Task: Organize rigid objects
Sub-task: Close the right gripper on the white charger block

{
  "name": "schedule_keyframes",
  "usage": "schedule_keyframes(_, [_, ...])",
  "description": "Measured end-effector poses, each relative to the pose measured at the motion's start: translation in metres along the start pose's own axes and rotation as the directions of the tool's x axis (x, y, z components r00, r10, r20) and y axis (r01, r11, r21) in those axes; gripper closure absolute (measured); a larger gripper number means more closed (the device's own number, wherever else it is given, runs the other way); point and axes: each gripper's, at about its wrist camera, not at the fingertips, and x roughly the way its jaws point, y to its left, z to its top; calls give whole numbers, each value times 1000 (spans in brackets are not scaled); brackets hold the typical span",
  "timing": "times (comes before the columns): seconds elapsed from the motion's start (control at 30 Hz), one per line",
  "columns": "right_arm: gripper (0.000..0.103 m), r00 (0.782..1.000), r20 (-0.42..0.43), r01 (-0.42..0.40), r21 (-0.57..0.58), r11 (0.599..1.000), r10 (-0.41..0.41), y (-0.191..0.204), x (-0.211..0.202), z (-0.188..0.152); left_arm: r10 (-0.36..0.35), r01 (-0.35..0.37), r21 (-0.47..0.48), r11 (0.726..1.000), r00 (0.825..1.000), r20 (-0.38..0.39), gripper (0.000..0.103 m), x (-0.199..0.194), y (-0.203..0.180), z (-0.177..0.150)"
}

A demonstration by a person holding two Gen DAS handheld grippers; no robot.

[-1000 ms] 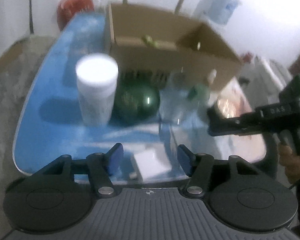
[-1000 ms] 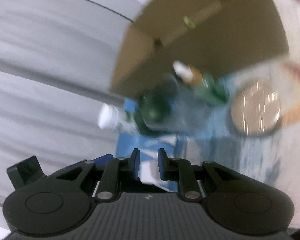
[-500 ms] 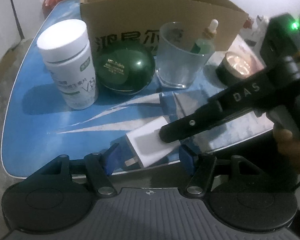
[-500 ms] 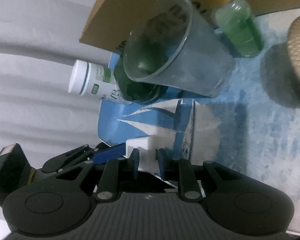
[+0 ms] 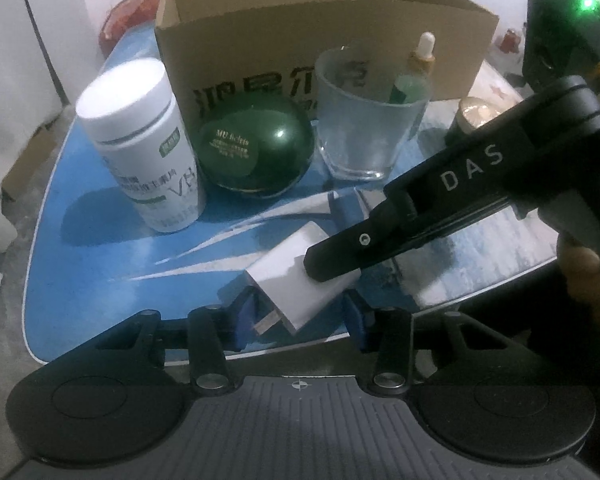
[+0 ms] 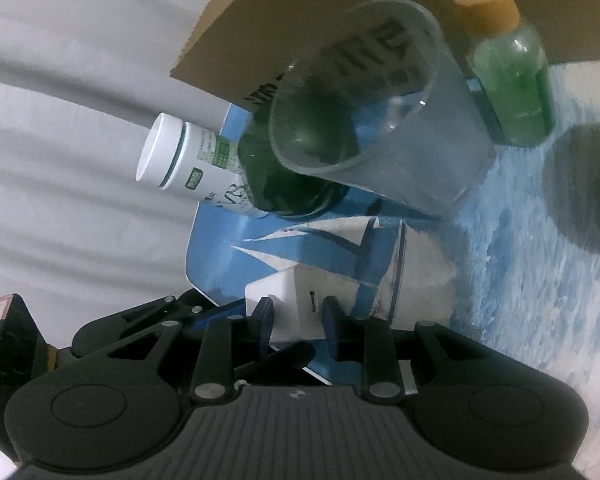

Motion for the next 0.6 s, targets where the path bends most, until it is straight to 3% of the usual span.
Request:
schedule_keyframes(0.2, [73, 999, 48, 1, -34, 999, 0, 18, -20, -4, 26, -26, 5, 1000, 996, 80, 58, -37, -4, 0])
schedule_keyframes(0.33, [73, 993, 114, 2, -92, 996, 9, 46, -44, -1, 71, -78, 36, 996, 983, 170, 58, -69, -13, 12])
schedule_keyframes(0.47, [73, 978, 206, 14, -184, 983, 24, 81, -74, 15, 100, -119, 60, 991, 960, 263, 58, -98, -11, 41])
schedule_keyframes(0.6, [73, 962, 270, 34, -248, 968, 35, 104, -98, 45, 113, -145, 80, 986, 944, 311, 58, -103, -9, 83])
